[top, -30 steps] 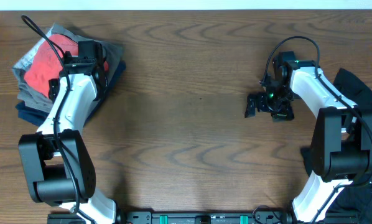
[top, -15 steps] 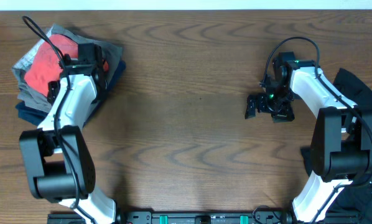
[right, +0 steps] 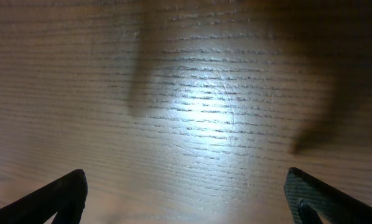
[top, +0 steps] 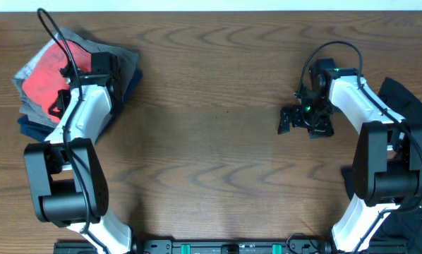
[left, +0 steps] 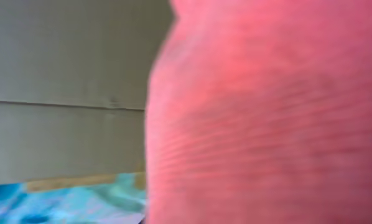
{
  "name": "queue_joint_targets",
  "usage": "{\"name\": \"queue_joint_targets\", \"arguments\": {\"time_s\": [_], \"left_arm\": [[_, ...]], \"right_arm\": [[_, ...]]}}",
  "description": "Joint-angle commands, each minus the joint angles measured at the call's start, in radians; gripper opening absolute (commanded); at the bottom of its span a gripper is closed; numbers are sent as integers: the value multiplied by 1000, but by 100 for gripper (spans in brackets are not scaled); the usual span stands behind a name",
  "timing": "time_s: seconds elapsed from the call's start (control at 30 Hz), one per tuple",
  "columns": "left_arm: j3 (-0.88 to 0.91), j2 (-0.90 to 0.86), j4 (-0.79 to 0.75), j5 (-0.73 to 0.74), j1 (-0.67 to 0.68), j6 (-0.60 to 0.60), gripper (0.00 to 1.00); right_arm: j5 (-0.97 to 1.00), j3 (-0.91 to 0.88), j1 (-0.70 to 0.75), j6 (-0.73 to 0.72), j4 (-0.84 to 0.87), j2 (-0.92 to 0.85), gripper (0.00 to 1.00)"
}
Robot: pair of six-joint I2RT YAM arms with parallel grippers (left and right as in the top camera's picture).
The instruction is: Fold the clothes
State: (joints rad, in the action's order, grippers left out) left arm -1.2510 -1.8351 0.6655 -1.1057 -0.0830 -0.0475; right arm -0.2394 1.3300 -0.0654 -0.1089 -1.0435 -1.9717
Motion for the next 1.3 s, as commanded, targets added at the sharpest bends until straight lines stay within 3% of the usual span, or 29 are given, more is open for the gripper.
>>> {"name": "queue_joint_targets", "arguments": {"time_s": [0.0,0.27,0.37,0.53,0.63,0.73,0.97,1.13,1.27], "left_arm": [[-13,54,-6,-198,10,14,6],[-13,58,44,-221,68,42,9],[-13,58,84,-215,69,42,25],[-13,59,131,-214,59,42,31],[-13,61,142,-214,62,42,59],[-17,98,134,-202,80,-16,78],[-37,315,17,97,54,-40,84],[-37,442,-88,399,-42,-40,83],[-35,448,-106,565,-152,-88,82]], "right_arm": [[-11,-3,8,21,8,23,99],[-11,-3,8,21,13,23,99],[-11,-3,13,21,11,23,99],[-11,-3,15,29,7,23,99],[-12,-3,15,29,6,23,99],[-11,-3,15,29,4,23,99],[-11,-3,28,29,0,23,99],[-11,-3,30,29,-9,23,99],[-11,-3,34,29,-17,23,99]]}}
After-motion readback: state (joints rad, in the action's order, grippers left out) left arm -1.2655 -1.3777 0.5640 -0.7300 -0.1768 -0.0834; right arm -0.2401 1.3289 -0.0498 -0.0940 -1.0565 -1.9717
